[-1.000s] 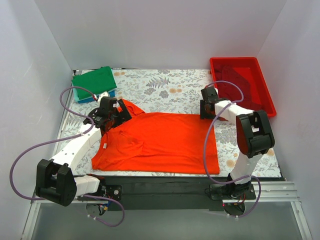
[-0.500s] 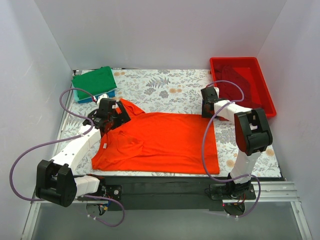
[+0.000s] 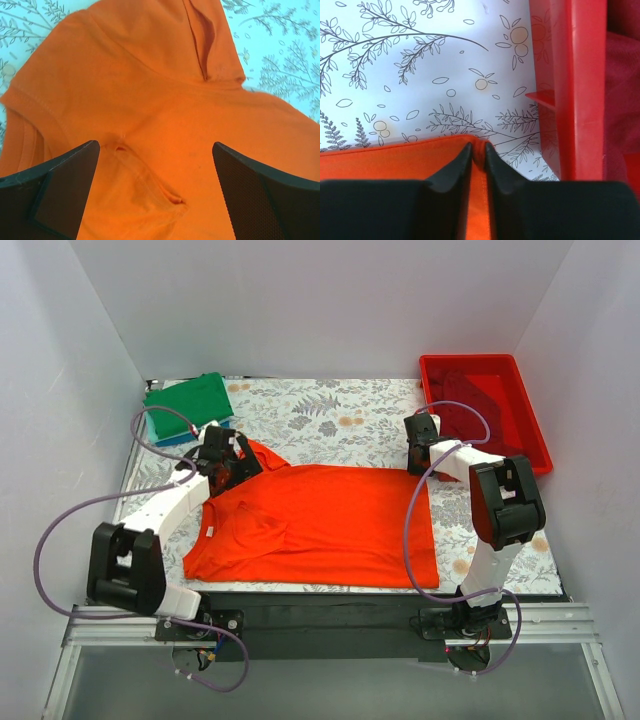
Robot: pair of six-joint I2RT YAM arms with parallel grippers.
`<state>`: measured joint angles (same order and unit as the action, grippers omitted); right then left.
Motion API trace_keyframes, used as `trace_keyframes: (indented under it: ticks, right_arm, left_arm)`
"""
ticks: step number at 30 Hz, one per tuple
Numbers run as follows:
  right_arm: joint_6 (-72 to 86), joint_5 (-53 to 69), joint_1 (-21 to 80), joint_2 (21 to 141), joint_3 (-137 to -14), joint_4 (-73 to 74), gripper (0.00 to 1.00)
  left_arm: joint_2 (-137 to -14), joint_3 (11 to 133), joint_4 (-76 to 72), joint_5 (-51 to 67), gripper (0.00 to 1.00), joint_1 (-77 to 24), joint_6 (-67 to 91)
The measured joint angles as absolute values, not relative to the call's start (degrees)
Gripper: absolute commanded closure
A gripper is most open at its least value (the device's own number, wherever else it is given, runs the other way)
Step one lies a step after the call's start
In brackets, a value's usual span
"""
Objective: Fold and stack the t-shirts
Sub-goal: Fold the tshirt
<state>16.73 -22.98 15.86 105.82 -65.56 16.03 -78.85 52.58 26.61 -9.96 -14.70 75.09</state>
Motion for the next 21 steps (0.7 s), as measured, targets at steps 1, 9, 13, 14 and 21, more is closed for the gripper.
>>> trace_keyframes:
  ticks: [1,9,13,14,21]
  right_arm:
    - [16.6,-22.7,15.9,105.8,-65.5,16.0,0.84]
    - [16.4,-21.6,15.8,105.8,-64.9,14.6,0.99]
    - [16.3,-20.9,15.8,105.2,-64.0,13.6,0.99]
    - [16.3,-20.8,15.7,105.1,-63.9,13.4,0.99]
    - [16.1,-20.1,15.7,104.6,-63.2,13.0,0.99]
  left_arm:
    - [-81.2,53.9,26.2,-9.7,0.06,-14.3,75.0]
    - [-97.6,66.6,22.3,-10.3,0.25,-12.0,74.7]
    - [-103.7,73.5,20.9,-12.3,0.37,-11.7,74.1]
    - [-105.3,75.3,20.4,-13.0,0.40,-11.7,73.6]
    - [-114.8,82.3,19.0,-15.6,0.58,-11.2,71.4]
